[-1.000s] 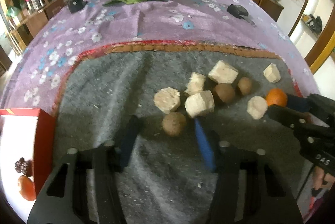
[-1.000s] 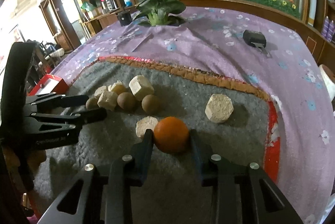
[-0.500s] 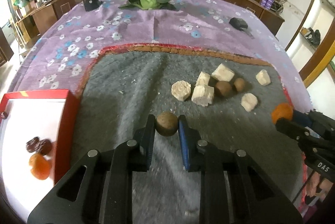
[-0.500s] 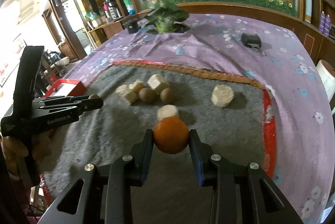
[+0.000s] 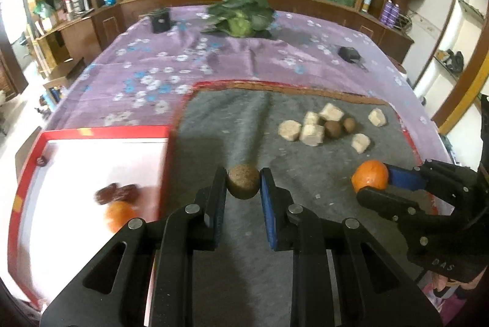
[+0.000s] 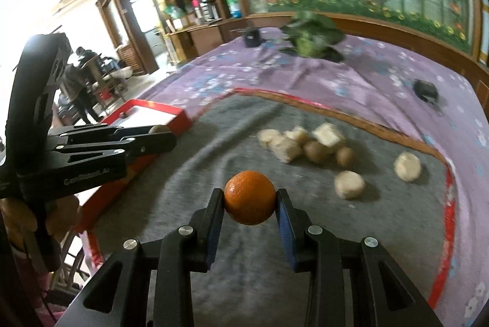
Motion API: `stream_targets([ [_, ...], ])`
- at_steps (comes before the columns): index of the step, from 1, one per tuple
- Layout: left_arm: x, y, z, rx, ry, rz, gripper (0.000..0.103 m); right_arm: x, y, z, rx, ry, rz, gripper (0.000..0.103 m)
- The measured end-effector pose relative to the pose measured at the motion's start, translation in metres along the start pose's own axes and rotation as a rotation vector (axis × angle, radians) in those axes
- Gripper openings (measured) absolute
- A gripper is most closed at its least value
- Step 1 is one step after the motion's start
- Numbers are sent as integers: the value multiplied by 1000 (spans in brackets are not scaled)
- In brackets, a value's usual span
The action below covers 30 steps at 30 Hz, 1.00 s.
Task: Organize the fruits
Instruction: 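Carry the kiwi and orange into the white tray and open both tools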
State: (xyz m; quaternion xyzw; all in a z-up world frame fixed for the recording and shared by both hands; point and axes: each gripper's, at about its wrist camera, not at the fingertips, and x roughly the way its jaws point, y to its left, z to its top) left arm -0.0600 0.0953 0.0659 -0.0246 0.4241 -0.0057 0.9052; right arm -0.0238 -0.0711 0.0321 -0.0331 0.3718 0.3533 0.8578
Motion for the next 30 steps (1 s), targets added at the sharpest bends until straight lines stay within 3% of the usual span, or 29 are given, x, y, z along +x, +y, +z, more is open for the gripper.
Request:
stream_targets([
  [9, -16, 54, -16, -70, -1, 117, 21, 25, 57, 17, -79, 13, 101, 33],
  [21, -21, 137, -40, -213, 35, 220, 21, 63, 135, 36, -199, 68, 229, 33],
  [30, -12, 153, -47, -244, 70, 212, 21, 101, 176, 37, -300, 153, 242, 33],
])
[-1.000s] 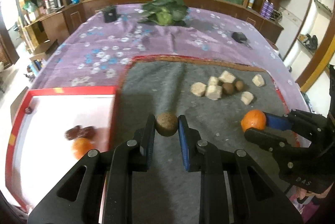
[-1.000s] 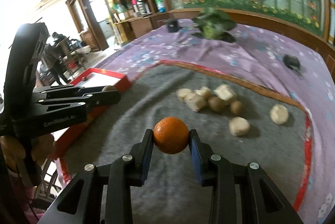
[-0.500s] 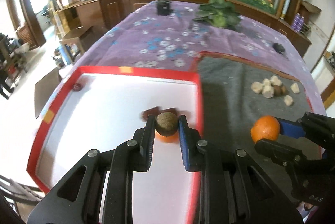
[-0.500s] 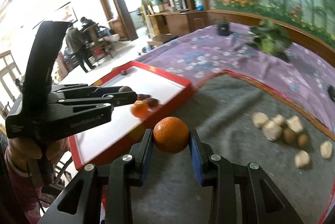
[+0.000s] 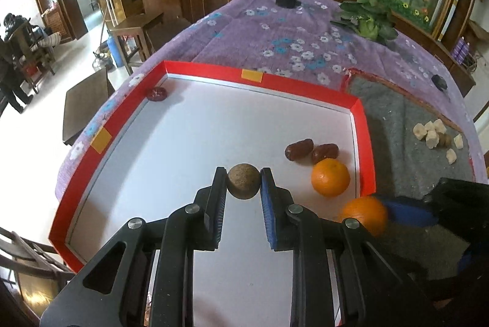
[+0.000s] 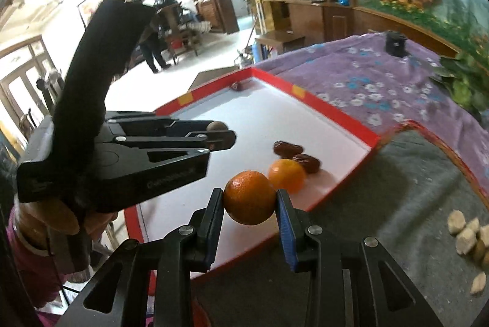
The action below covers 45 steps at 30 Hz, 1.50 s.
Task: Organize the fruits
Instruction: 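Carry the kiwi and orange into the white tray and open both tools, then withdraw both tools from the tray back over the felt mat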
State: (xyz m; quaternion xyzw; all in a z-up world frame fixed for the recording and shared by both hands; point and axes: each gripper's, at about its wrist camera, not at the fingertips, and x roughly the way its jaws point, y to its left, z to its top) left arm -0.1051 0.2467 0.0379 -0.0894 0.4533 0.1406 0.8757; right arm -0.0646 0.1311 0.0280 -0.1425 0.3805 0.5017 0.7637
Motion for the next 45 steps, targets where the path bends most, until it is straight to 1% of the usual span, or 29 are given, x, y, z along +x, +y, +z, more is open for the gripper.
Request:
stream_targets([
  [6, 6, -2, 0, -7, 16, 6, 21, 18, -2, 0, -3, 38, -32, 33],
  [11, 8, 0, 0, -17, 30, 5, 21, 24, -5, 2, 6, 27, -20, 33],
  [13, 9, -1, -1, -14, 36, 8, 26, 23, -2, 0, -4, 24, -24, 34],
  [14, 9, -1, -1, -14, 38, 10, 35, 22, -2, -1, -4, 20, -18, 36],
  [15, 9, -1, -1, -16, 36, 8, 44, 21, -2, -1, 0, 15, -3, 40],
  [16, 8, -1, -1, -18, 31, 5, 47, 19, -2, -1, 4, 10, 5, 43],
  [17, 6, 0, -1, -22, 25, 4, 48, 18, -2, -2, 5, 6, 6, 44],
  [22, -1, -3, 0, -19, 10, 28, 48, 2, -4, -6, 27, -19, 9, 44],
  [25, -8, -9, 1, -17, -8, 13, 48, -16, -11, -11, 49, -49, 6, 44],
  [28, -15, -21, 4, -2, -35, 10, 48, -27, -21, -16, 72, -61, -10, 45],
  [32, -19, -38, 5, 20, -43, -11, 48, -43, -36, -22, 122, -94, -32, 45],
  [36, -23, -54, 5, 41, -52, -16, 49, -56, -45, -27, 158, -126, -61, 46],
  [40, -27, -64, 5, 51, -64, -15, 48, -64, -48, -30, 163, -137, -88, 46],
  [45, -28, -73, 3, 66, -64, -22, 49, -72, -54, -37, 183, -145, -95, 48],
])
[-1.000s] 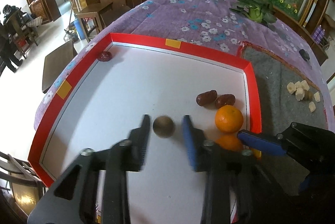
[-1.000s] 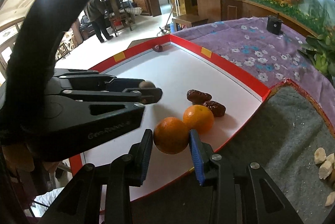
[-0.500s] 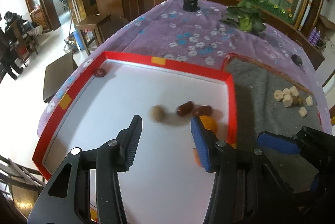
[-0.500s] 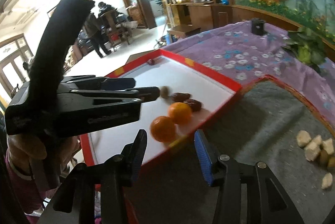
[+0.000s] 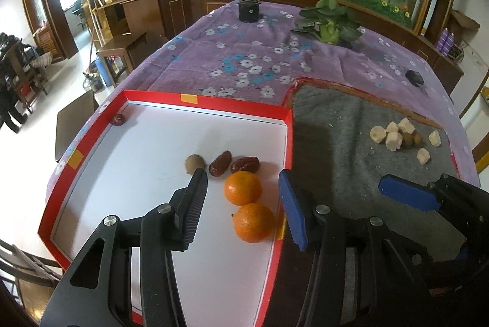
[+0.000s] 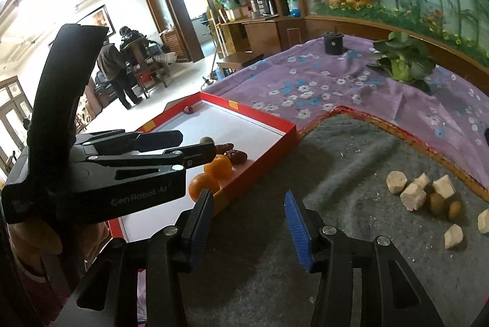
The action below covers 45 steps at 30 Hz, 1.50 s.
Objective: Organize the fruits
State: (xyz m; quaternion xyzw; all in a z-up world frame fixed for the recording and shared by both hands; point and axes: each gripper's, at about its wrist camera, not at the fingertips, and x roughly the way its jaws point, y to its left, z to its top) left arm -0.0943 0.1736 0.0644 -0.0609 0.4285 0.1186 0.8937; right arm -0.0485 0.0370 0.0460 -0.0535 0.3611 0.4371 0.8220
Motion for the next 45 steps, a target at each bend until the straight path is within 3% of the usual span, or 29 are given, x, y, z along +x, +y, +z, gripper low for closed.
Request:
stream_targets([
  [8, -3, 3, -4, -27, 2, 3, 49, -9, -8, -8, 13, -6, -19, 48],
  [19, -21, 31, -19, -136, -14, 4, 49, -40, -35, -38, 57, -17, -117, 51],
  [34, -37, -32, -47, -17, -20, -110, 49, -80, -51, -67, 126, -68, -182, 52],
  [45, -44, -76, -48, 60, -49, -177, 48, -110, -52, -96, 133, -93, -282, 53],
])
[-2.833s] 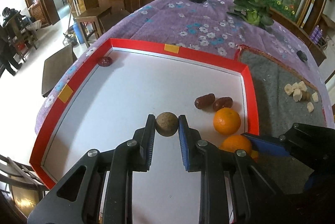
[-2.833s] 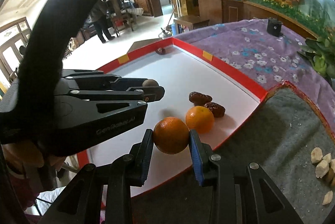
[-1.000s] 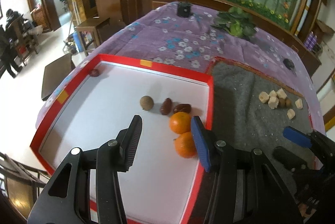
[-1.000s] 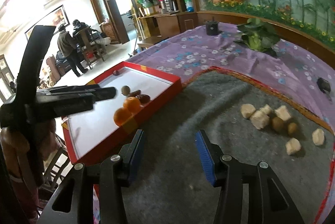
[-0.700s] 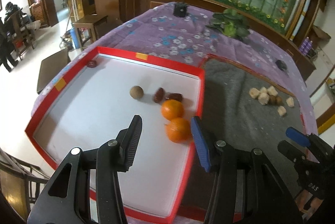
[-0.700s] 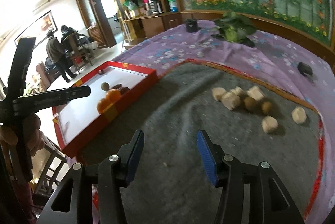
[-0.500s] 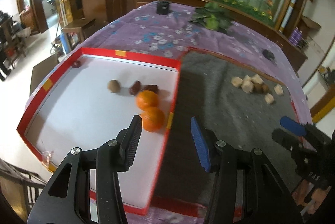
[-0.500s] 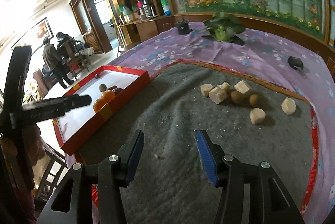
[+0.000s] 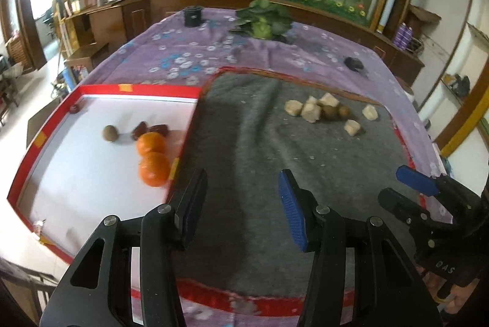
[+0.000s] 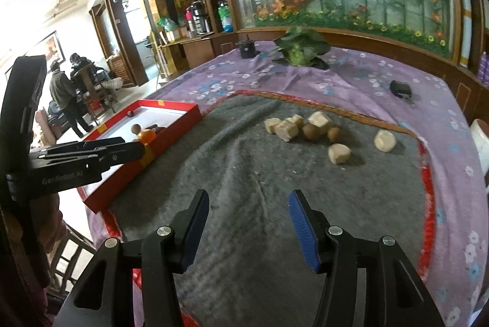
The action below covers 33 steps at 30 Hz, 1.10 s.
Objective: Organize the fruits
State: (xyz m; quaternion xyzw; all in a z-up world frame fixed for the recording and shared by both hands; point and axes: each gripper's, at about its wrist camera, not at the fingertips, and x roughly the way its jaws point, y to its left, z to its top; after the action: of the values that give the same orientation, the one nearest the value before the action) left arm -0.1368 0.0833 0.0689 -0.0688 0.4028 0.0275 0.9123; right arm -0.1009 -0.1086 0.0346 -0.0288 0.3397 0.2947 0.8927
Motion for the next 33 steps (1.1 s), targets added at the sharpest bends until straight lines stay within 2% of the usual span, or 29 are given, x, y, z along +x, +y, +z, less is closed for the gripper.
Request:
stream_targets([
  [5, 12, -22, 0, 27, 27, -51, 48, -14, -19, -12, 35, -10, -53, 57],
  [11, 26, -38, 7, 73, 68, -89, 50, -18, -41, -15, 102, -21, -44, 58],
  [14, 36, -40, 17, 49, 90, -108, 50, -15, -44, -11, 92, -20, -63, 58],
  [17, 46, -43, 26, 37, 102, -106, 59, -9, -51, -7, 108, -9, -68, 58],
  [20, 58, -51, 38, 30, 90, -130, 59, -3, -58, -5, 110, 5, -72, 58],
  [23, 70, -64, 49, 84, 89, -161, 59, -1, -63, -1, 112, 8, -73, 58],
  [26, 86, -80, 57, 147, 116, -229, 59, 2, -71, 4, 113, 7, -78, 58],
  [29, 102, -92, 64, 198, 137, -237, 59, 7, -81, 9, 128, 6, -69, 58],
  [33, 118, -99, 72, 215, 143, -240, 59, 13, -94, 15, 152, 14, -59, 58],
])
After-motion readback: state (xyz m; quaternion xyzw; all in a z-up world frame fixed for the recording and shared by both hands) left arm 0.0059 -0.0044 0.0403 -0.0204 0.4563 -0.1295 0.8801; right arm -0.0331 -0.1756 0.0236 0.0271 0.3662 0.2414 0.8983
